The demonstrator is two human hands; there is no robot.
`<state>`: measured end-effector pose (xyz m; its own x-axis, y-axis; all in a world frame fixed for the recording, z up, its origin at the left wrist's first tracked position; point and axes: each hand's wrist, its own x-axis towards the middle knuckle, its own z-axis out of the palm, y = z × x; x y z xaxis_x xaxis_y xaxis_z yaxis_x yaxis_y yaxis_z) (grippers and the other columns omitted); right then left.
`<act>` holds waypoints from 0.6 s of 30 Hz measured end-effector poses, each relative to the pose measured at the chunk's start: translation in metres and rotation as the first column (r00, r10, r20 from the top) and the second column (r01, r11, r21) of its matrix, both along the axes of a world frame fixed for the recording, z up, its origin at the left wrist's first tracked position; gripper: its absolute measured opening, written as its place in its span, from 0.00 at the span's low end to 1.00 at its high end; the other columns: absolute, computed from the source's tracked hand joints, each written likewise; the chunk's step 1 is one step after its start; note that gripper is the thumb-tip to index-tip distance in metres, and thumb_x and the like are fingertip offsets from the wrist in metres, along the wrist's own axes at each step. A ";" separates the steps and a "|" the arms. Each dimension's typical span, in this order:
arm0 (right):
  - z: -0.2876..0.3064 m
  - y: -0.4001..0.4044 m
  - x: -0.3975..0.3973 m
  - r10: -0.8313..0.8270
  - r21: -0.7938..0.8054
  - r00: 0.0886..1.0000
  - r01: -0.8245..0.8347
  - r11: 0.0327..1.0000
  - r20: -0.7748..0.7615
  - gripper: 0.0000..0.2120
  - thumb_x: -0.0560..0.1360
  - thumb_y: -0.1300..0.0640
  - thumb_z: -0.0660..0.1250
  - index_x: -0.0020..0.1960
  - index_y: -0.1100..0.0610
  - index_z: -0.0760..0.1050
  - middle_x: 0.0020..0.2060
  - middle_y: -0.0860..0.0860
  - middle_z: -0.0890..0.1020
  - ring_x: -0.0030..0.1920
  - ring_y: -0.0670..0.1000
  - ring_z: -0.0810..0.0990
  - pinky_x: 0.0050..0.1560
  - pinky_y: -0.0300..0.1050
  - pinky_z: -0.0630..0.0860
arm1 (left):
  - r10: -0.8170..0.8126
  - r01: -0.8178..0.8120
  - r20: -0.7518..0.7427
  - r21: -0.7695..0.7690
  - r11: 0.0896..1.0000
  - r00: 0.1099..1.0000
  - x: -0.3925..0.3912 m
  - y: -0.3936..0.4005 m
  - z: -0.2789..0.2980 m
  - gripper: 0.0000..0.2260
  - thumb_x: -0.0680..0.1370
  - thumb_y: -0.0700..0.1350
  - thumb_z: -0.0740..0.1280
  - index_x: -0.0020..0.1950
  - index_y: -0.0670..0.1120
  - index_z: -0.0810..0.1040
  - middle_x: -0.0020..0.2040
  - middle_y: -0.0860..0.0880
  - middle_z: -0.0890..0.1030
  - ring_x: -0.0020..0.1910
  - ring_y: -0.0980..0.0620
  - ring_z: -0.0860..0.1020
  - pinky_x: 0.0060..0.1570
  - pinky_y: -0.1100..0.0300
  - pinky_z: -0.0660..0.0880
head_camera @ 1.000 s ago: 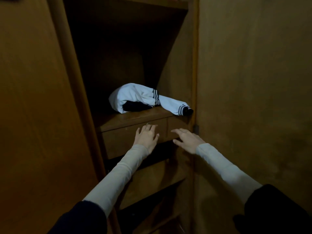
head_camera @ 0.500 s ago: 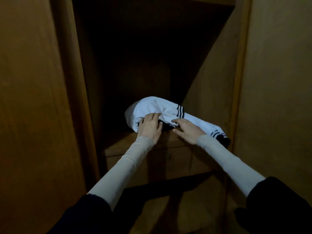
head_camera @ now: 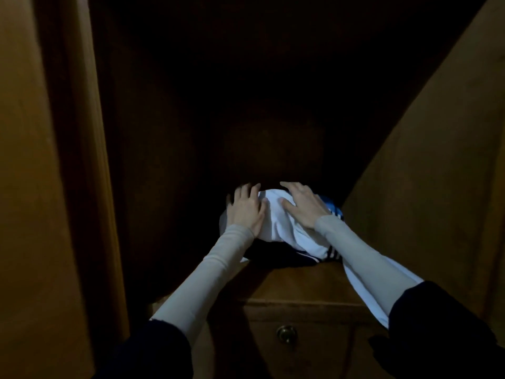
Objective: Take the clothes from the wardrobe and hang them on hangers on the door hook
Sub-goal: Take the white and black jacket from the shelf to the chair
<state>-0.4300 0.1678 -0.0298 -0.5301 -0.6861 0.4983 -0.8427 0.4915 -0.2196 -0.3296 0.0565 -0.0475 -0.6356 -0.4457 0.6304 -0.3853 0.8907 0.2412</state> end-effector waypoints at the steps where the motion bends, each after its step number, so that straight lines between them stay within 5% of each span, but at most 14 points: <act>1: 0.000 -0.006 -0.004 0.008 0.003 1.000 -0.008 1.000 0.008 0.23 0.80 0.48 0.51 0.74 0.51 0.55 0.73 0.50 0.61 0.72 0.54 0.59 0.69 0.54 0.59 | -0.001 0.002 -0.002 0.031 1.000 1.000 -0.004 -0.003 -0.001 0.22 0.81 0.53 0.51 0.73 0.48 0.58 0.73 0.46 0.62 0.73 0.46 0.57 0.71 0.47 0.53; 7: -0.019 -0.023 -0.017 0.065 -0.044 0.985 -0.059 0.997 0.162 0.23 0.80 0.42 0.44 0.72 0.46 0.57 0.69 0.53 0.68 0.68 0.57 0.66 0.68 0.53 0.60 | -0.049 0.052 -0.026 0.170 0.984 0.998 -0.009 -0.006 -0.011 0.21 0.80 0.56 0.51 0.72 0.50 0.62 0.67 0.44 0.69 0.65 0.42 0.67 0.63 0.48 0.64; 13: -0.029 -0.013 -0.002 0.066 -0.102 0.997 -0.069 0.992 -0.035 0.16 0.80 0.46 0.47 0.60 0.52 0.67 0.54 0.54 0.77 0.53 0.59 0.75 0.55 0.52 0.66 | 0.062 -0.062 0.014 0.004 0.998 0.998 -0.002 0.001 -0.016 0.21 0.80 0.57 0.50 0.69 0.49 0.65 0.65 0.45 0.70 0.64 0.43 0.66 0.61 0.47 0.63; 18: -0.030 -0.002 0.021 0.035 -0.158 0.986 -0.062 0.986 -0.165 0.14 0.81 0.50 0.49 0.58 0.55 0.68 0.51 0.55 0.79 0.52 0.57 0.75 0.47 0.46 0.62 | 0.039 -0.047 -0.095 -0.084 0.995 0.995 0.015 0.013 -0.022 0.25 0.78 0.59 0.43 0.61 0.46 0.70 0.59 0.45 0.73 0.59 0.43 0.69 0.56 0.49 0.65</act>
<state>-0.4086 0.1660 -0.0601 -0.4022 -0.6125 0.6805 -0.8954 0.4183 -0.1526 -0.3151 0.0692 -0.0695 -0.5537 -0.4130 0.7231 -0.4029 0.8928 0.2014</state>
